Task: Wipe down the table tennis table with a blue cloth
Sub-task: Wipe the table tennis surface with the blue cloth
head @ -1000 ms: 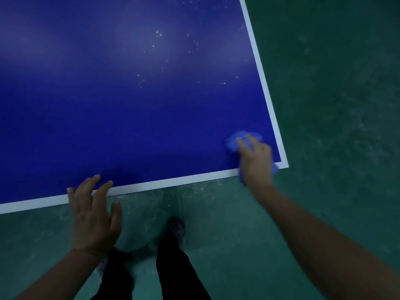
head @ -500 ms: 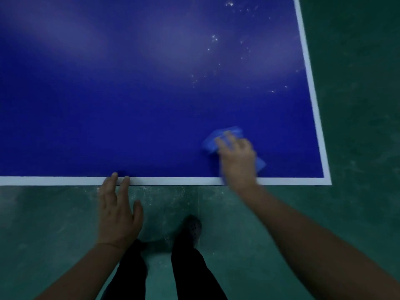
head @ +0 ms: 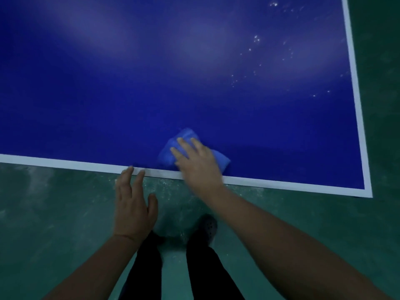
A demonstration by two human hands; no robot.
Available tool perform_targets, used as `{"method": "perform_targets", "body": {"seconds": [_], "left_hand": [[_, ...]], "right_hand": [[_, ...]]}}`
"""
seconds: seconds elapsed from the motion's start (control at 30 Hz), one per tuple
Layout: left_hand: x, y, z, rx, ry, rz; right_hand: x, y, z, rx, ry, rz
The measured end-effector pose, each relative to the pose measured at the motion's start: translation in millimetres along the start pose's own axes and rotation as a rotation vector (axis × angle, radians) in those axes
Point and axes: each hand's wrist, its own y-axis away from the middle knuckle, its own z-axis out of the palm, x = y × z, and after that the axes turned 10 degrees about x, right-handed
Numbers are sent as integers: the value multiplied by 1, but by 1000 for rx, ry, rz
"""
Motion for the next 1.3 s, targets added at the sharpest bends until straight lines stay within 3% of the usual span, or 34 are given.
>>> {"method": "perform_targets", "body": {"seconds": [0.1,0.2,0.27,0.33,0.37,0.43,0.5,0.57,0.77,1.07,1.17,1.3], "left_hand": [[7,-9,5,-36,34,12],[20,-17,16,-55,80,49],[29,-22,24,-57,78,89],[38,-26,32,-52,70,122],[43,-29,35,-46,67,134],[52,-36,39,-42,54,161],[60,-47,41,-46,35,188],[65,-61,42,-58,17,198],[61,-126,44,-97,-14,230],[46,-277,62,-79,-94,264],[37,-318,68,-94,-116,255],[23,-323,75,-128,-178,251]], "right_hand": [[98,39,-36,73,118,161],[200,77,-81,106,283,633],[222,83,-92,164,270,982],[200,65,-84,207,256,1090],[179,53,-75,237,227,1022],[128,30,-52,227,149,704],[91,19,-34,76,114,367],[87,12,-30,-22,92,242],[100,-13,-26,-167,152,145],[157,-126,-21,-179,103,-199],[193,-191,-20,-180,172,-112],[243,-268,-25,-154,246,201]]}}
